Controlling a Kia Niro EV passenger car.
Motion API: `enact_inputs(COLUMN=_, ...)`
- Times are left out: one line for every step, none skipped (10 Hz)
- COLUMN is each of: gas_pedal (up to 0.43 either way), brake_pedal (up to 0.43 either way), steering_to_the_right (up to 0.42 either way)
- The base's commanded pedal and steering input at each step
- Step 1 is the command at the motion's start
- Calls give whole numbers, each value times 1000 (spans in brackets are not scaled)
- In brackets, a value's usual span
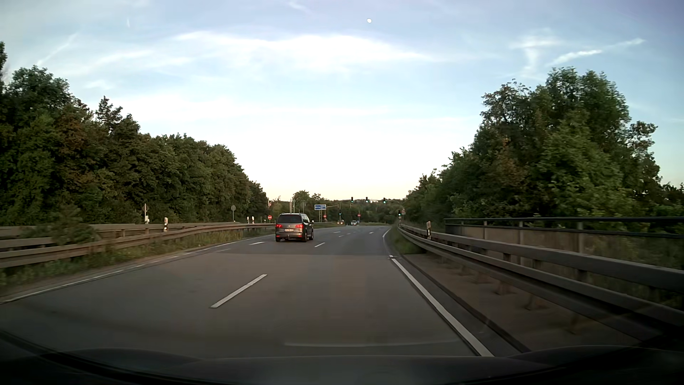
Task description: Follow the waypoints while adhering to traffic rules and regulations
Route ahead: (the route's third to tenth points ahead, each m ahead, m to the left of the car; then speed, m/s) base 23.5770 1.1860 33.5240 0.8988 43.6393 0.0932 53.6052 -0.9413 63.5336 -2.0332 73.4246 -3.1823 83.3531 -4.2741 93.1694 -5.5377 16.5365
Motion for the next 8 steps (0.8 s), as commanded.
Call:
enact_inputs(gas_pedal=67, brake_pedal=0, steering_to_the_right=12)
enact_inputs(gas_pedal=67, brake_pedal=0, steering_to_the_right=11)
enact_inputs(gas_pedal=67, brake_pedal=0, steering_to_the_right=11)
enact_inputs(gas_pedal=67, brake_pedal=0, steering_to_the_right=11)
enact_inputs(gas_pedal=67, brake_pedal=0, steering_to_the_right=11)
enact_inputs(gas_pedal=67, brake_pedal=0, steering_to_the_right=11)
enact_inputs(gas_pedal=67, brake_pedal=0, steering_to_the_right=11)
enact_inputs(gas_pedal=67, brake_pedal=0, steering_to_the_right=11)
